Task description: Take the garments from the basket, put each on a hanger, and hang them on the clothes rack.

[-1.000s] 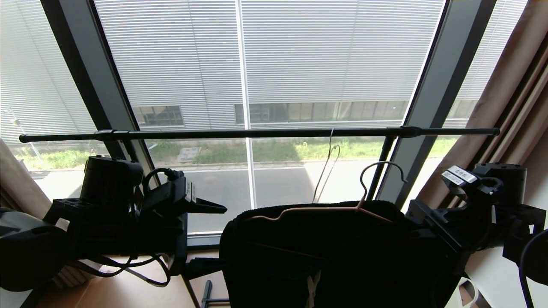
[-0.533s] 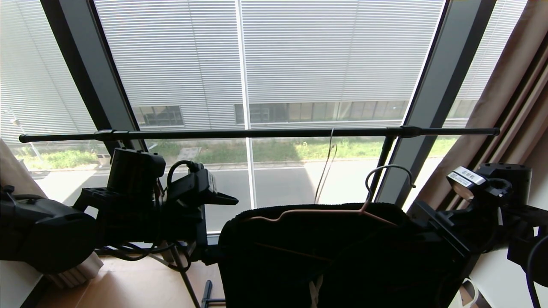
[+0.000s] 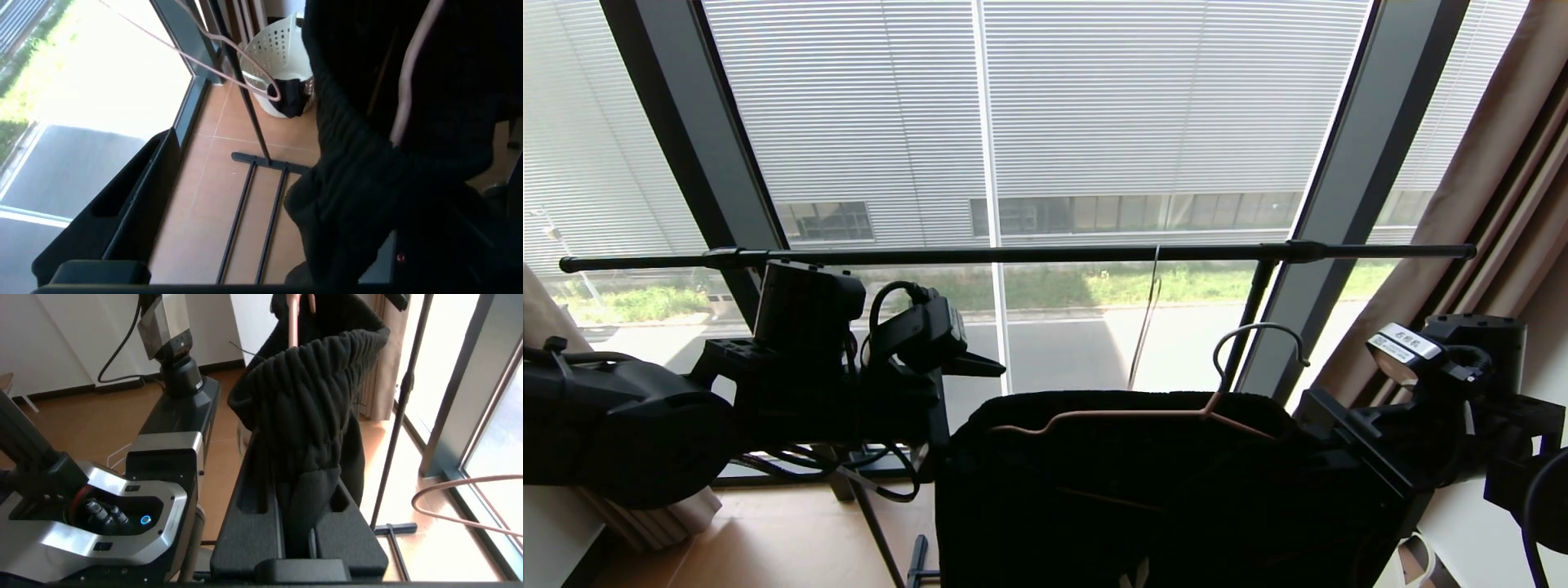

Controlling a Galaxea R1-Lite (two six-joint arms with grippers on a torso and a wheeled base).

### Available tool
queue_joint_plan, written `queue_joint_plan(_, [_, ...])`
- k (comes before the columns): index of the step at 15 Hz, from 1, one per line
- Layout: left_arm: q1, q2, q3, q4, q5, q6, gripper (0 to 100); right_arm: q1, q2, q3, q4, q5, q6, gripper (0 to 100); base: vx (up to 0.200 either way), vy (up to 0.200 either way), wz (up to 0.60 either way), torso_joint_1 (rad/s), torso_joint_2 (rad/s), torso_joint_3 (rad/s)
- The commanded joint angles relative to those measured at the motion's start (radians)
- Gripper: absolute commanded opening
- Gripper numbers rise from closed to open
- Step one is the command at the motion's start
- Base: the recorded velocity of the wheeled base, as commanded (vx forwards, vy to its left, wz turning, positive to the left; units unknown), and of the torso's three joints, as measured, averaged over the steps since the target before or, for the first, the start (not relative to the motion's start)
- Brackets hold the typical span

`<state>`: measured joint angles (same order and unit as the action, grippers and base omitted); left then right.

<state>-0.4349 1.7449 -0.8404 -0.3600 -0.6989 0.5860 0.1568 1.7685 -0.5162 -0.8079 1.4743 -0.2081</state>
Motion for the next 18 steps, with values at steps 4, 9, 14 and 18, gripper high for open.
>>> queue_joint_plan(4, [-0.048, -0.001, -0.014, 0.001, 0.007, -0.038, 100, 0.024, 0.022, -0.007, -0.002, -0.006, 0.001, 0, 0.000, 0.000, 0.00, 0.000, 0.00, 0.000])
queue_joint_plan(9, [-0.113, 0.018, -0.025, 0.004, 0.045, -0.040, 100, 0.035, 0.023, -0.010, -0.002, -0.014, 0.003, 0, 0.000, 0.000, 0.00, 0.000, 0.00, 0.000])
queue_joint_plan(14, [-0.123, 0.030, -0.022, 0.004, 0.050, -0.040, 0, 0.035, 0.023, -0.010, -0.002, -0.014, 0.004, 0, 0.000, 0.000, 0.00, 0.000, 0.00, 0.000])
queue_joint_plan(18, [-0.123, 0.025, -0.025, 0.001, 0.050, -0.040, 0, 0.035, 0.026, -0.015, -0.002, -0.014, 0.003, 0, 0.000, 0.000, 0.00, 0.000, 0.00, 0.000])
